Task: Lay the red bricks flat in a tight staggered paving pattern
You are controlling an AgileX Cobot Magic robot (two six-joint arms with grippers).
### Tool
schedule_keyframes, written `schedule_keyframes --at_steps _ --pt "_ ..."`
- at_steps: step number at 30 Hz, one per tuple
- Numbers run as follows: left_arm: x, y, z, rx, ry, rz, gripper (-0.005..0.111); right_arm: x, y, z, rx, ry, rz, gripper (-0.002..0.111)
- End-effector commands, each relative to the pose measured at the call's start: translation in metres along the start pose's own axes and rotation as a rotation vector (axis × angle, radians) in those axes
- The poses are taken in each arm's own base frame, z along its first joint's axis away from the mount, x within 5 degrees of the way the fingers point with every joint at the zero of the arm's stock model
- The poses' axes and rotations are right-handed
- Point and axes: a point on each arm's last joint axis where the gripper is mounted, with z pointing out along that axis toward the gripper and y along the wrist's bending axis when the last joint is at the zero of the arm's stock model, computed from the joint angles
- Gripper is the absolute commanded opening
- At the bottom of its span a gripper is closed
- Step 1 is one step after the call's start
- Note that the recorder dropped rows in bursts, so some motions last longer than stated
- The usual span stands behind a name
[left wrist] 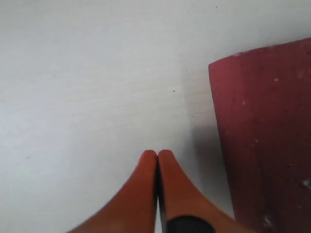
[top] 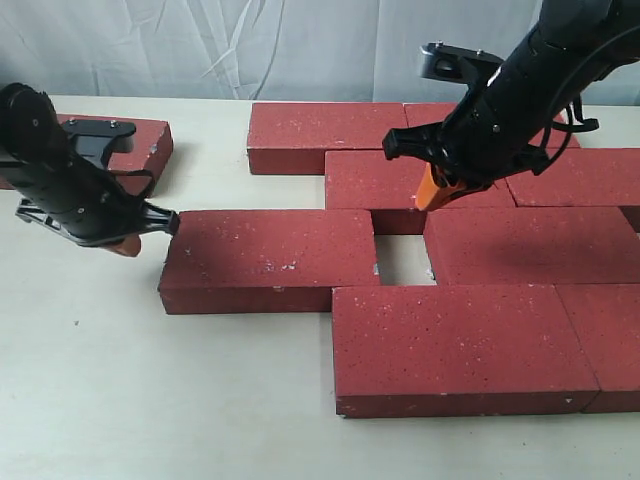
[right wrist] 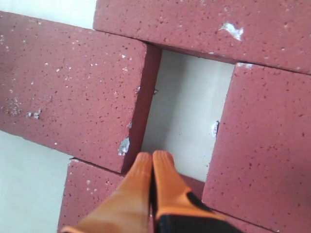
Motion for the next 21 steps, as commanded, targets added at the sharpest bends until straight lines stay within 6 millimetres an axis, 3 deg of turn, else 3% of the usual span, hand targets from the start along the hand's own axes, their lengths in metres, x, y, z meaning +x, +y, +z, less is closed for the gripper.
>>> schedule_keyframes --at_steps 1,14,21 --pt "0.002 -0.001 0.011 0.007 0.029 -0.025 0.0 -0.001 0.001 -0.005 -0.024 -0.01 0.002 -0.001" --pt "0.001 -0.014 0.014 0.089 0.014 -0.068 0.0 -0.001 0.004 -0.005 -0.058 -0.015 0.003 -0.001" --pt "0.004 -0.017 0.032 0.094 0.051 -0.088 0.0 -0.001 0.004 -0.005 -0.058 -0.015 0.001 -0.001"
